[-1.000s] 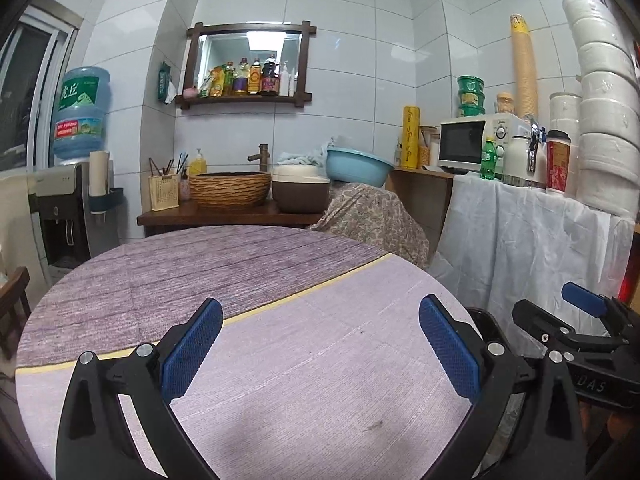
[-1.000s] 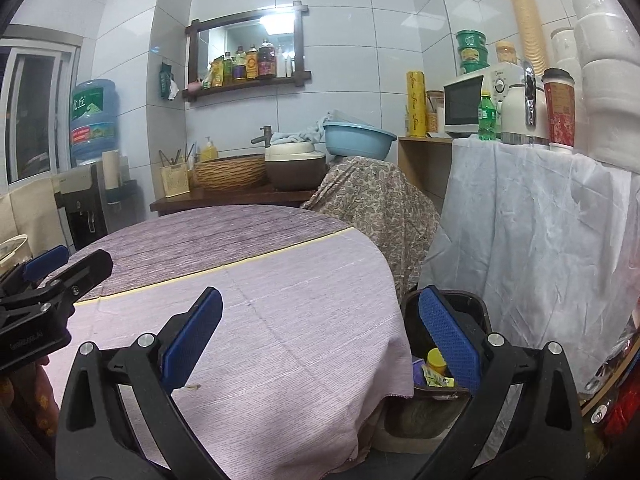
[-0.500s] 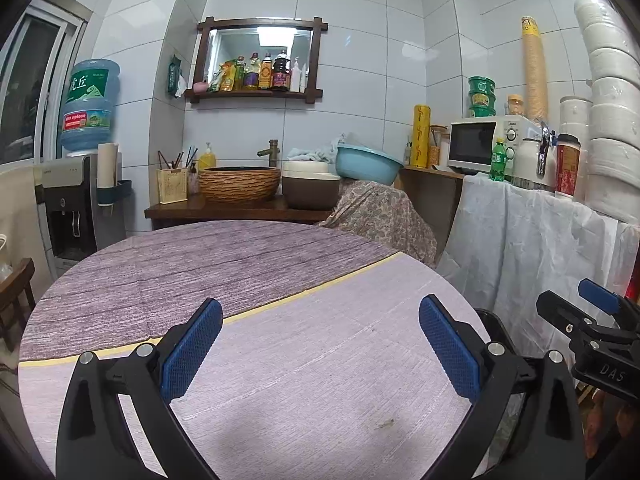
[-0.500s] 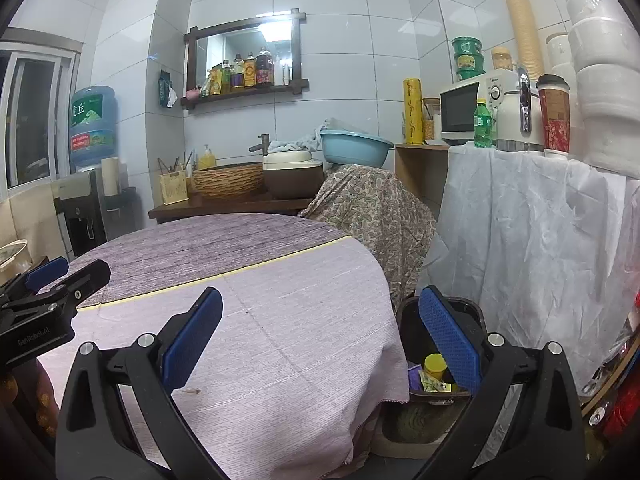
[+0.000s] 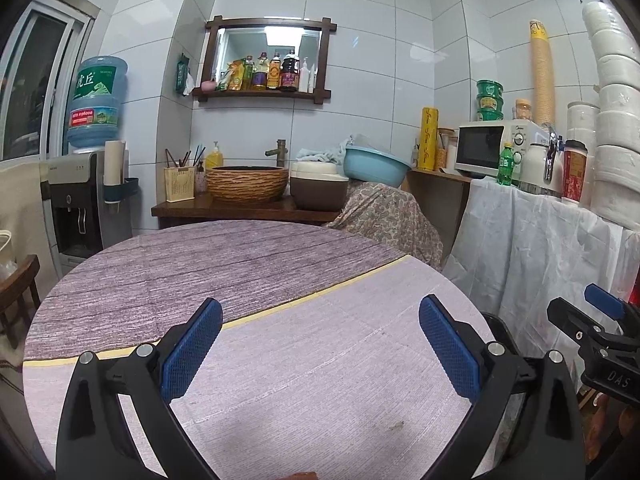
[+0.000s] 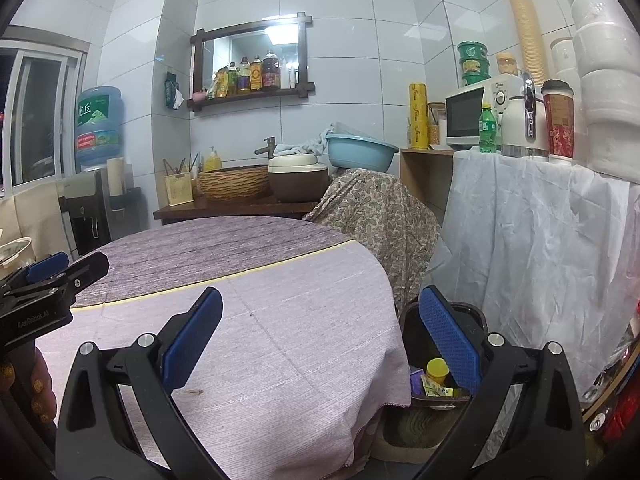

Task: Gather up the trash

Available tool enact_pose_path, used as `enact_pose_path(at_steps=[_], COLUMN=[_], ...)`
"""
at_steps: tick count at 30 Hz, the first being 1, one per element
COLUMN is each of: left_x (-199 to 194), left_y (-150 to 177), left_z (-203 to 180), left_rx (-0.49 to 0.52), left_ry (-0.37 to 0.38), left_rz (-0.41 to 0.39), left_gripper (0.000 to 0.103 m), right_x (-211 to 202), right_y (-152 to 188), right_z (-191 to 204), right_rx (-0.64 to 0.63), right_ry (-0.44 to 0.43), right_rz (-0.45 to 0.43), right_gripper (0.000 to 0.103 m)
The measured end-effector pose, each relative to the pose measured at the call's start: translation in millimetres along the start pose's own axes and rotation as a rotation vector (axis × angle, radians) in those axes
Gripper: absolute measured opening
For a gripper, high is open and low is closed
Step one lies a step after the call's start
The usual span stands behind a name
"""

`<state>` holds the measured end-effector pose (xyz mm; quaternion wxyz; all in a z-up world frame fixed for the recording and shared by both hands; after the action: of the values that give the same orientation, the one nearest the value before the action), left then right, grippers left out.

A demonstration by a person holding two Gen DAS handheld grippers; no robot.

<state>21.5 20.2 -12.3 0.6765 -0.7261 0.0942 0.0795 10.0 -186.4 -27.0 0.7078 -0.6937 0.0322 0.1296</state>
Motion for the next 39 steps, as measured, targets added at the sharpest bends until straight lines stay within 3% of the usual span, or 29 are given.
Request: enact_pose_path(at_steps=[39], left_x=[2], left_y=[-1], left_z=[11], left_rx=[-0.003], left_ry=[-0.006], left_rz=[0.026], left_gripper=[0.098], right_x=[3], right_y=[-1], right_z=[-4], right_rx=[-0.003], right_ry=[-0.005], right_rz=[0.009], right_gripper=[0.097])
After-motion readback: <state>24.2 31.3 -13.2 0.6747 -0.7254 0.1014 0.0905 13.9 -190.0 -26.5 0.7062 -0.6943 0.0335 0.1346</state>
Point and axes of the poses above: each gripper's, at about its wrist camera, not at the fingertips, and x roughly the way its jaws point, z to its left, y to its underside, the point moved 3 cm from there along x, roughly the way its jaws point, and after that the axes turned 2 degrees about -z, right-handed, at the moved point
